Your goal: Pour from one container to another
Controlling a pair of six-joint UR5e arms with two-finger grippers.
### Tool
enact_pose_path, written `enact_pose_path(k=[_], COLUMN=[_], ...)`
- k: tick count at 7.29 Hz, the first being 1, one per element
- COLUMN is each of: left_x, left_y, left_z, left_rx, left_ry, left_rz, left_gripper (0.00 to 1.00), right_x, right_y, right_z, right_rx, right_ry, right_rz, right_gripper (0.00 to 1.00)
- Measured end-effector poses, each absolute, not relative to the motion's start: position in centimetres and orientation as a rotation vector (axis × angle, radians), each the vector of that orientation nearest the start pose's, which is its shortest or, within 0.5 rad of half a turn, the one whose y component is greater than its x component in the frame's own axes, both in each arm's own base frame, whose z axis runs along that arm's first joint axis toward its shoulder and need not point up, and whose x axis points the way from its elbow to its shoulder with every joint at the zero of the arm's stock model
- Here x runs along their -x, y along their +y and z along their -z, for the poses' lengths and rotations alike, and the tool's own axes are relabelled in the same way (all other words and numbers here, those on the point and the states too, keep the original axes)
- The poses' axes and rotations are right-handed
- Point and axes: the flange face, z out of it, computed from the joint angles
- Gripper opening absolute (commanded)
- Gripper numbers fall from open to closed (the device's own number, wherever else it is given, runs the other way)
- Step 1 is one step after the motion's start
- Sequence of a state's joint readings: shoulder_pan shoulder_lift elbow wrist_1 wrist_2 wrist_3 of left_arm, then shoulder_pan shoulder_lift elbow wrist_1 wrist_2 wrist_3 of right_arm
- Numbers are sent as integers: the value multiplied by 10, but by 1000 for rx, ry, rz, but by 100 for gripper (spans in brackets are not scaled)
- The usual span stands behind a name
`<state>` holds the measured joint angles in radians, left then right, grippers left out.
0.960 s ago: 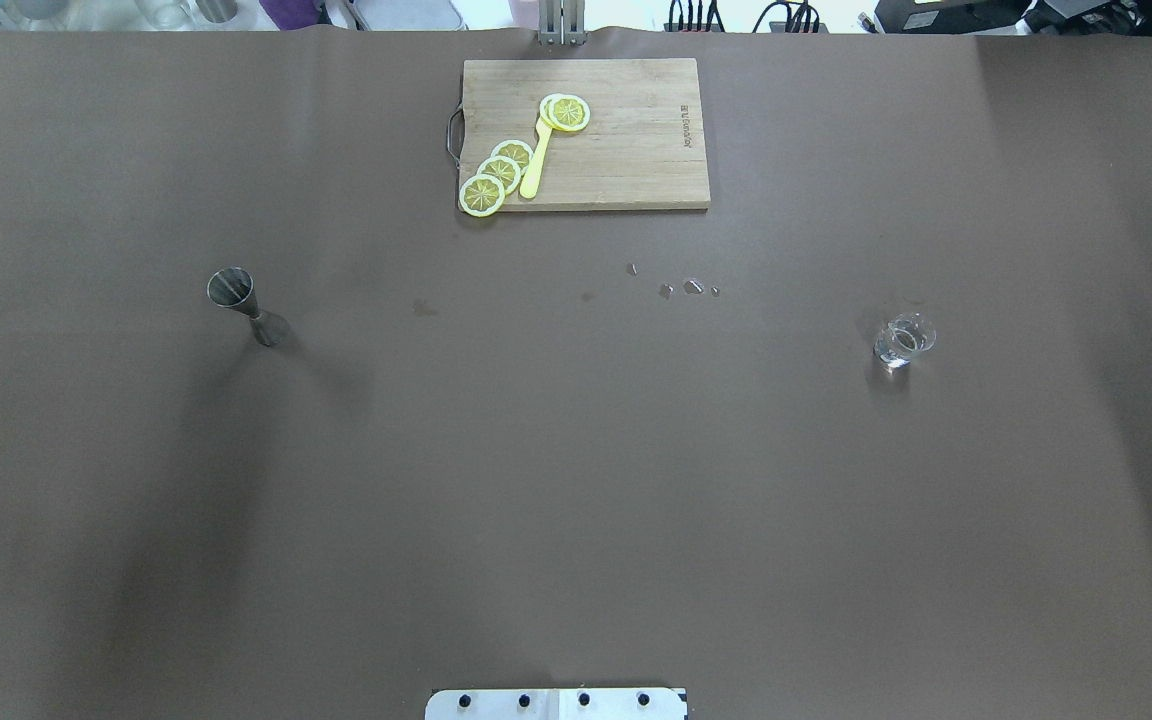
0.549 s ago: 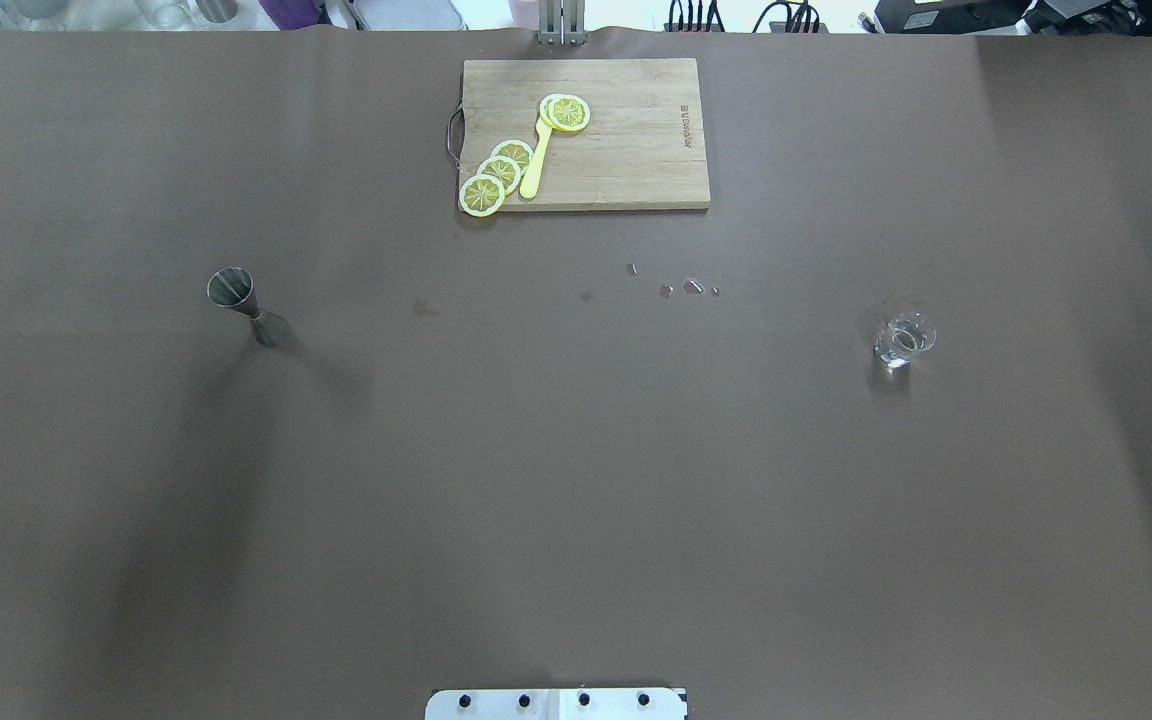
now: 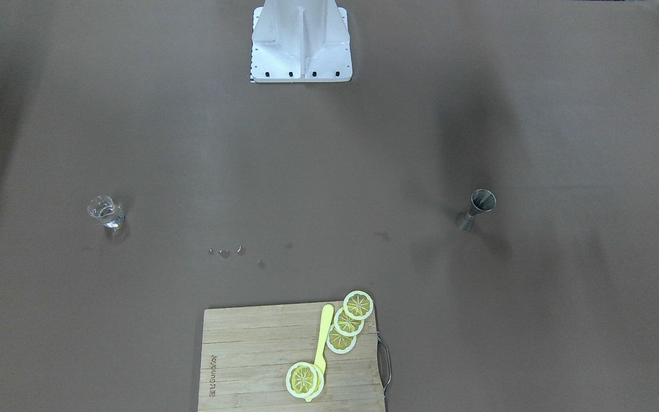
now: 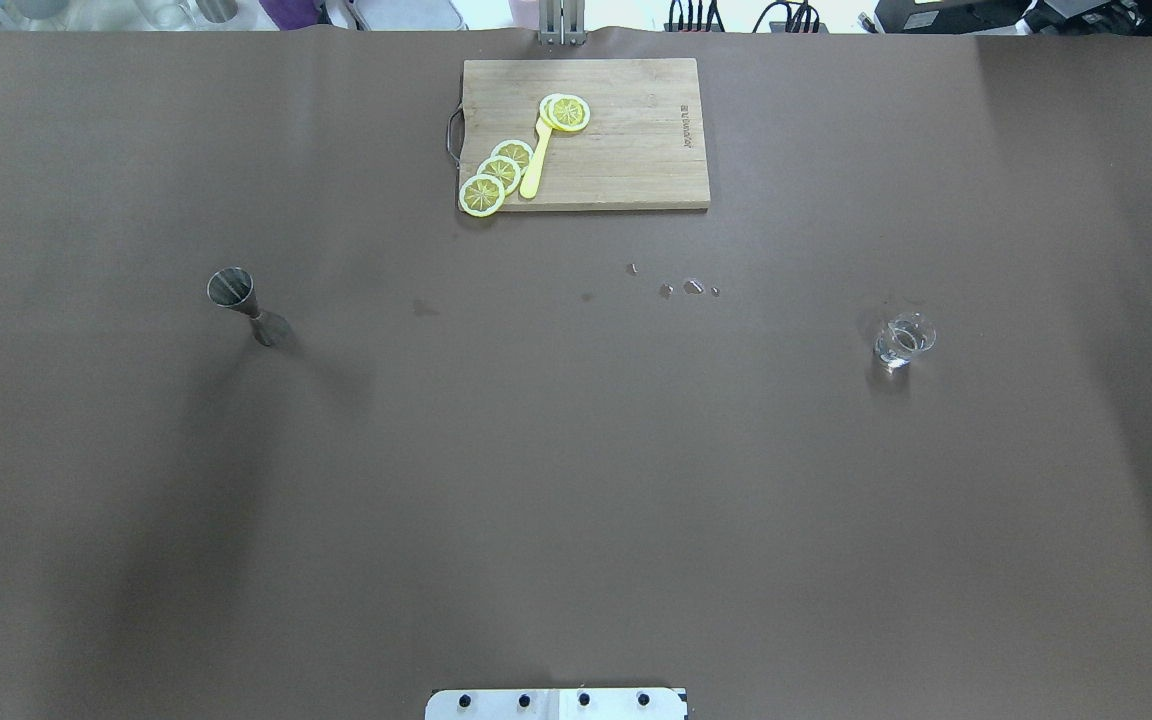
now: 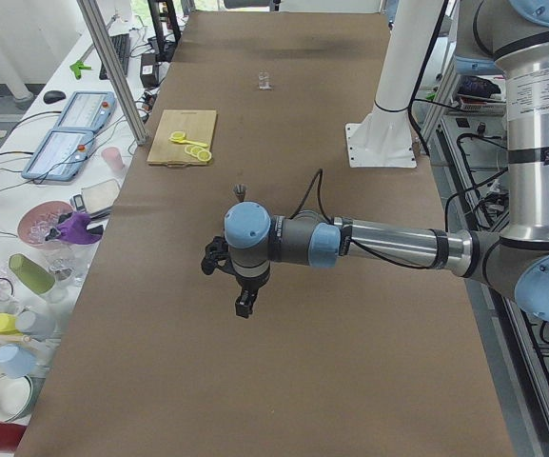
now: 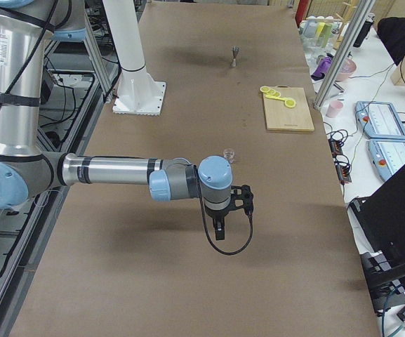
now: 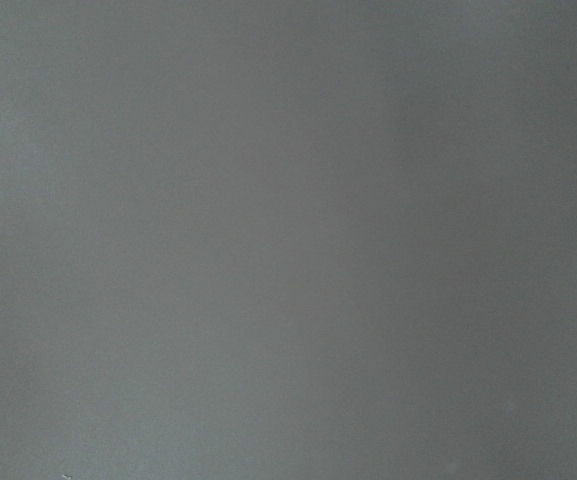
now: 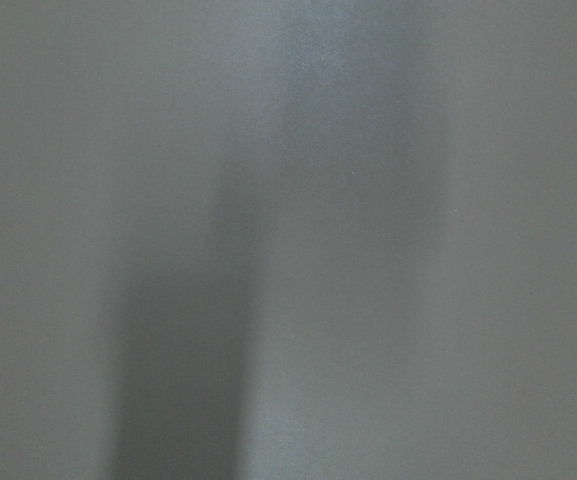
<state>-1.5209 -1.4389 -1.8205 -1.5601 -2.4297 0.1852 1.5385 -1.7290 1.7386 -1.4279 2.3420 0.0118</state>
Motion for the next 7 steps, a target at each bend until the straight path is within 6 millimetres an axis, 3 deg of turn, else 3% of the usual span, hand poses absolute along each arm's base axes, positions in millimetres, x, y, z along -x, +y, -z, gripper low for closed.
enact_pose_path(k=[4,7], left_x=[29,25], left_y=[-481,-496], left_z=[-556,-531], left_rx=[-226,-255], left_ry=[906,960], left_rz=[-300,-275], left_gripper=[98,97], right_x=[-50,-42], right_y=[-436,-441], right_z=[-637,-635], right_rx=[-124,-148], right_ry=[-772,-766], right_rz=[78,108], right_gripper=[100,100])
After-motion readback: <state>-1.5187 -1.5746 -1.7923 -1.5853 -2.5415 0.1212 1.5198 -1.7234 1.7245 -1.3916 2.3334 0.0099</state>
